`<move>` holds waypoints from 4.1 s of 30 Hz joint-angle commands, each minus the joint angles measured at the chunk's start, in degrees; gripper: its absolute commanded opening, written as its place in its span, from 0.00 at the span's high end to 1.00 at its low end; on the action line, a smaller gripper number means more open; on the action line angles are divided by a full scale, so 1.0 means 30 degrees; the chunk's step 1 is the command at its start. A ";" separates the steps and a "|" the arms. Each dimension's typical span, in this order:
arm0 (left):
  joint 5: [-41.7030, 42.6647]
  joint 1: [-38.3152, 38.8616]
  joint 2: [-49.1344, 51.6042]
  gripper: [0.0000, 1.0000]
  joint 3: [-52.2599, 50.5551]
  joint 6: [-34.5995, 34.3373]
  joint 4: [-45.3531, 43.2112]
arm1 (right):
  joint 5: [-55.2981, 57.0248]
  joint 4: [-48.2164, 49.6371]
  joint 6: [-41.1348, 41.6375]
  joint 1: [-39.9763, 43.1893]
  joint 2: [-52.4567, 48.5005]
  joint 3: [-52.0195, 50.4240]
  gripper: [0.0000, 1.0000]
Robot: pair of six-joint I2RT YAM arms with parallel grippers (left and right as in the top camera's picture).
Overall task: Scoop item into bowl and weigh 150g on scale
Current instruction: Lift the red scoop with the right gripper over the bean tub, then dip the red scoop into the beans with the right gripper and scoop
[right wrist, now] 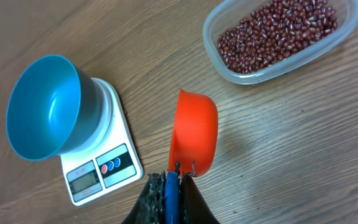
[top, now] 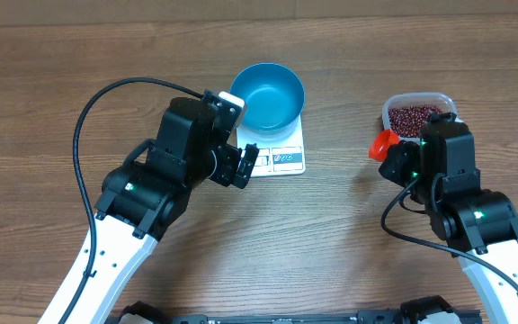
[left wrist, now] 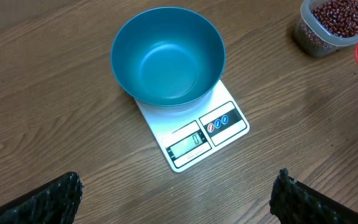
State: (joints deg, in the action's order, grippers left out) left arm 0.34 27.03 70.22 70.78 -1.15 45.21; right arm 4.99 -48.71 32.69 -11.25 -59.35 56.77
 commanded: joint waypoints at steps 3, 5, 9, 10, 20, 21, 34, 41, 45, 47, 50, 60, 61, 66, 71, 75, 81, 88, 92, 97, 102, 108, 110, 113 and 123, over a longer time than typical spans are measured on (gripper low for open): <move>-0.0277 0.0080 0.0073 0.00 -0.0189 -0.0189 0.0007 | 0.0328 0.0117 -0.3679 0.0044 0.0240 0.0474 0.96; -0.0277 0.0080 0.0073 0.00 -0.0189 -0.0189 0.0007 | 0.0350 0.0277 -0.4532 0.0044 0.0248 0.0474 0.96; -0.0277 0.0080 0.0073 0.00 -0.0189 -0.0189 0.0015 | 0.1603 0.1005 -0.5078 0.0044 0.0219 0.0474 0.96; -0.0284 0.0080 0.0073 0.00 -0.0189 -0.0189 0.0007 | 0.1967 0.1348 -0.5515 0.0044 0.0168 0.0481 0.96; -0.0277 0.0080 0.0080 0.00 -0.0189 -0.0189 0.0015 | 0.4197 0.4801 -0.9602 0.2339 -0.2900 0.0481 0.96; -0.0277 0.0080 0.0073 0.00 -0.0189 -0.0189 0.0000 | 0.4182 0.5129 -0.9908 0.2601 -0.3249 0.0481 0.96; -0.0277 0.0080 0.0073 0.00 -0.0189 -0.0189 0.0007 | 0.4182 0.7890 -1.7529 0.3665 -0.7351 0.0474 0.96; -0.0277 0.0080 0.0080 0.00 -0.0189 -0.0189 0.0007 | 0.4488 0.8954 -1.8935 0.3665 -0.8655 0.0474 0.96; -0.0277 0.0080 0.0080 0.00 -0.0189 -0.0189 0.0007 | 0.4561 0.9194 -1.9016 0.3672 -0.8655 0.0474 0.96; -0.0277 0.0080 0.0080 0.01 -0.0189 -0.0189 0.0007 | 0.5020 0.9173 -1.9096 0.3672 -0.8655 0.0474 0.96; -0.0277 0.0080 0.0073 0.00 -0.0189 -0.0189 0.0007 | 0.6207 0.8969 -1.9875 0.3672 -0.8655 0.0474 0.96; -0.0277 0.0080 0.0080 0.00 -0.0189 -0.0189 0.0007 | 0.5952 0.8218 -1.8302 0.3672 -0.8663 0.0423 0.96; -0.0277 0.0080 0.0073 0.00 -0.0189 -0.0189 0.0007 | 0.5923 0.8218 -1.8192 0.3672 -0.8663 0.0423 0.96; -0.0277 0.0080 0.0080 0.00 -0.0189 -0.0189 0.0007 | 0.5748 0.8051 -1.7711 0.4000 -0.8699 0.0415 0.96; -0.0277 0.0080 0.0073 0.00 -0.0189 -0.0189 0.0007 | 0.4262 0.7759 -1.6874 0.5100 -0.9005 0.0401 0.96; -0.0277 0.0080 0.0080 0.00 -0.0189 -0.0189 0.0007 | 0.3191 0.7708 -1.6517 0.5697 -0.9209 0.0401 0.96; -0.0277 0.0080 0.0080 0.00 -0.0189 -0.0189 0.0007 | 0.1785 0.7672 -1.6291 0.5705 -0.9209 0.0401 0.96; -0.0277 0.0080 0.0080 0.00 -0.0189 -0.0189 0.0007 | 0.0503 0.7468 -1.5497 0.5705 -0.9267 0.0175 0.96; -0.0277 0.0080 0.0080 0.00 -0.0189 -0.0189 0.0007 | 0.0430 0.7322 -1.4222 0.5705 -0.9653 0.0146 0.96; -0.0277 0.0080 0.0080 0.00 -0.0189 -0.0189 0.0007 | -0.0080 0.7176 -1.3165 0.5705 -1.0360 0.0146 0.96; -0.0277 0.0080 0.0080 0.00 -0.0189 -0.0189 0.0007 | -0.1581 0.7147 -1.2808 0.5705 -1.0455 0.0153 0.96; -0.0277 0.0080 0.0080 0.00 -0.0189 -0.0189 0.0007 | -0.2769 0.7140 -1.2240 0.5712 -1.0455 0.0146 0.96; -0.0277 0.0080 0.0080 0.00 -0.0189 -0.0189 0.0007 | -0.3315 0.7191 -1.2029 0.5734 -1.0455 0.0146 0.96; -0.0277 0.0080 0.0073 0.00 -0.0189 -0.0189 0.0007 | -0.3796 0.7359 -1.1118 0.5989 -1.0455 0.0146 0.96; -0.0277 0.0080 0.0080 0.01 -0.0189 -0.0189 0.0007 | -0.9012 0.7337 -1.0185 0.8910 -1.0462 0.0146 0.96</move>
State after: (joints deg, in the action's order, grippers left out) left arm 0.14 27.03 70.22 70.78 -1.17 45.23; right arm -13.19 -26.37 -0.54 13.47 -90.08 56.86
